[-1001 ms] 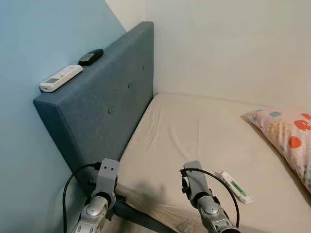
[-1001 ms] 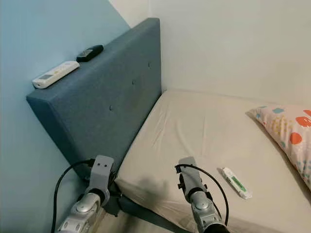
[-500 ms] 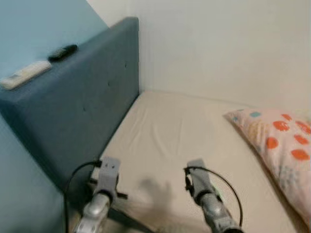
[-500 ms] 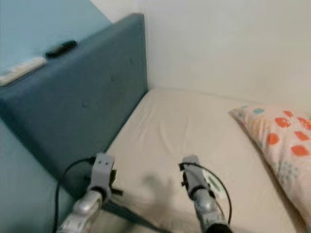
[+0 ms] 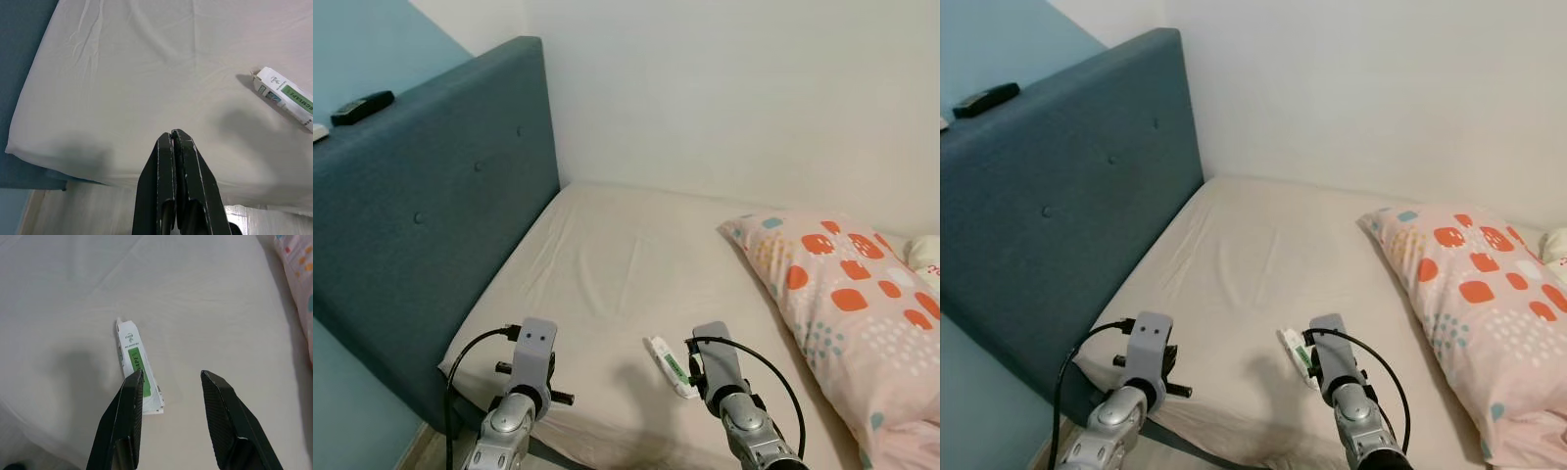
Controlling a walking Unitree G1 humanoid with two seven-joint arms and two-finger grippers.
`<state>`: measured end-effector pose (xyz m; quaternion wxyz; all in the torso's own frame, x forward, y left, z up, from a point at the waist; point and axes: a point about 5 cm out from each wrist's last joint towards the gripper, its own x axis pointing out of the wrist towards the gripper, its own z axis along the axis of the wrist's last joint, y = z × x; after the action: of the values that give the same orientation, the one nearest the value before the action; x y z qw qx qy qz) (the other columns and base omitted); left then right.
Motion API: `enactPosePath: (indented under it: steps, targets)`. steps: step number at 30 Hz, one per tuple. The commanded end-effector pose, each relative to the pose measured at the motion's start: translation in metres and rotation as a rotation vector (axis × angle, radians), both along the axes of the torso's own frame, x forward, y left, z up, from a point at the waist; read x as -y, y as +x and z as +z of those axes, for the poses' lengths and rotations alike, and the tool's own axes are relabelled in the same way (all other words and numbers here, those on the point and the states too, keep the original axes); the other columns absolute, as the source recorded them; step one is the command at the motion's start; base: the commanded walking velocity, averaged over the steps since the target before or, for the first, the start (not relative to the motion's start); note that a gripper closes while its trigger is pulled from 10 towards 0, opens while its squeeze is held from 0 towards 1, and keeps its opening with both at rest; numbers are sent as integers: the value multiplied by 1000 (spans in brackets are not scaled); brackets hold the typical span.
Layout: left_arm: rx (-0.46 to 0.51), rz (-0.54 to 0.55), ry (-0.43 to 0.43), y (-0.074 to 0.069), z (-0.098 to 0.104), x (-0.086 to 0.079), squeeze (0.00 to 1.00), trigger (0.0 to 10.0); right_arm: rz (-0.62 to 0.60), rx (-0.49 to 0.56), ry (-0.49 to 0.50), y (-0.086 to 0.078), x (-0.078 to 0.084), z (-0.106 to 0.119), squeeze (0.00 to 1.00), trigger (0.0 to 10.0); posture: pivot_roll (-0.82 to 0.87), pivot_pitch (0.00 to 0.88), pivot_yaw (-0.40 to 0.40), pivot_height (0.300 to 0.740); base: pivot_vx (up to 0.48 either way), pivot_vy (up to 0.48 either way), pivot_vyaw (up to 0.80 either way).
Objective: Clean up the room
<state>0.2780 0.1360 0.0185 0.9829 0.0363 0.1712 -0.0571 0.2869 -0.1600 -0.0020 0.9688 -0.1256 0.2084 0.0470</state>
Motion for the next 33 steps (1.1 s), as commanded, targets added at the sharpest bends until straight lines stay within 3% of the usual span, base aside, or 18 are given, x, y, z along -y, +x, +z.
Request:
enactPosePath:
  steps: [1, 4, 12, 33]
  targets:
    - [-25, 17, 0, -3, -4, -6, 0, 10000, 6, -10, 10, -2, -5, -2, 0, 10000, 3, 83, -24, 740, 0, 480, 0]
    - [-32, 22, 10, -4, -5, -7, 0, 10000, 6, -10, 10, -2, -5, -2, 0, 10000, 4, 81, -24, 740, 0, 480, 0]
    - [-26, 11, 43, -3, -5, -5, 0, 10000, 8, -8, 10, -2, -5, -2, 0, 10000, 5, 75, -23, 740, 0, 0, 0]
    - [-5, 5, 34, -3, -3, -3, 0, 10000, 0, -7, 17, -1, -4, -1, 0, 10000, 6, 83, -23, 740, 0, 0, 0]
